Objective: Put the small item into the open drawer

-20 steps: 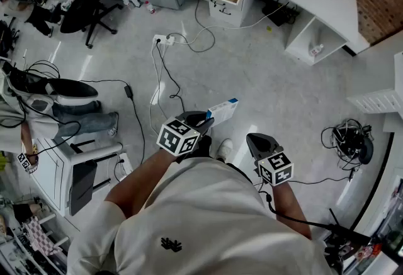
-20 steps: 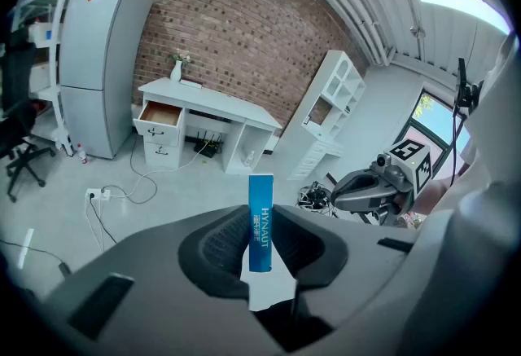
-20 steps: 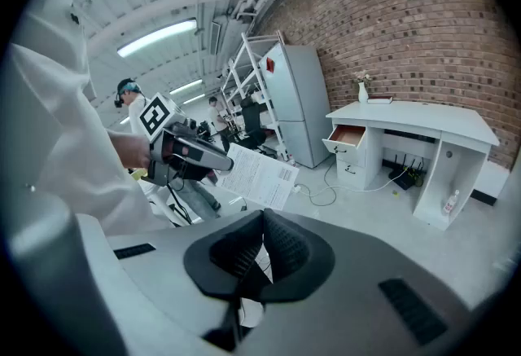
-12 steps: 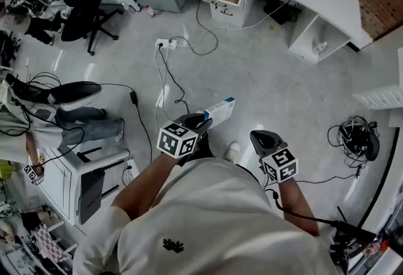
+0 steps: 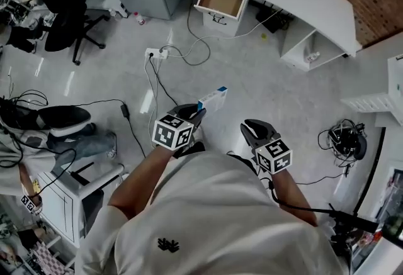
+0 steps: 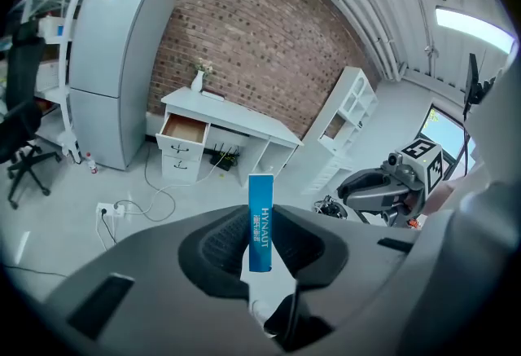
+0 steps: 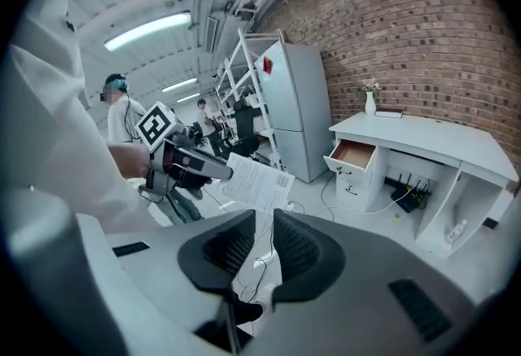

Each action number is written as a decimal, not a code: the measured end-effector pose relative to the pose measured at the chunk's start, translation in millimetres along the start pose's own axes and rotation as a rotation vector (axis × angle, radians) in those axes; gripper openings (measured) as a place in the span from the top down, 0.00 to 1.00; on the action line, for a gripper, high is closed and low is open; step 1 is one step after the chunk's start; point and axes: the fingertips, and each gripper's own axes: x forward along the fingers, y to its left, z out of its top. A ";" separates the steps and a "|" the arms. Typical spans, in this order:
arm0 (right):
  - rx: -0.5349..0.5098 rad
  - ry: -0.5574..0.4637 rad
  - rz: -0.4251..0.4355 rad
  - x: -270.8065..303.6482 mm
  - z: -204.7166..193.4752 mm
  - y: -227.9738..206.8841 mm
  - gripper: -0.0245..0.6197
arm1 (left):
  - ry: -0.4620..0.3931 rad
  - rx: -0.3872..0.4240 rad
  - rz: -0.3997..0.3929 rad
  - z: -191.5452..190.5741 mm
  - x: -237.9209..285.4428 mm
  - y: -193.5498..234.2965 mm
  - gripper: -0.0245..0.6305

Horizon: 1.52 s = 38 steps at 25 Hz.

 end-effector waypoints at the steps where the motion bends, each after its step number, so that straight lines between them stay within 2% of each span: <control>1: 0.001 0.001 -0.005 12.3 8.2 -2.3 0.81 | 0.003 0.001 0.001 4.3 0.2 13.9 0.82; 6: 0.014 0.013 -0.013 73.5 55.5 -6.7 0.79 | 0.035 -0.034 -0.015 27.7 7.7 92.3 0.82; 9: 0.028 0.020 -0.022 84.5 69.6 -27.3 0.86 | 0.044 -0.052 -0.018 45.1 30.2 116.1 0.82; 11: 0.038 0.031 -0.022 87.8 72.3 -56.9 0.90 | 0.040 -0.058 -0.013 64.4 56.3 123.8 0.82; 14: 0.054 0.036 -0.012 95.9 83.6 -110.1 0.91 | 0.037 -0.048 0.008 104.4 100.7 133.3 0.82; 23: 0.006 -0.036 0.050 91.3 155.3 -272.4 0.91 | 0.029 -0.011 0.137 234.0 217.4 144.7 0.82; 27: 0.040 -0.043 0.056 81.8 165.3 -332.0 0.91 | 0.005 -0.063 0.163 277.0 265.7 149.8 0.82; 33: 0.108 -0.037 0.037 85.0 164.3 -380.1 0.91 | -0.005 -0.105 0.209 321.0 320.3 179.3 0.82; 38: 0.162 -0.050 -0.041 88.0 175.2 -414.7 0.91 | 0.017 -0.118 0.249 348.8 364.2 223.2 0.82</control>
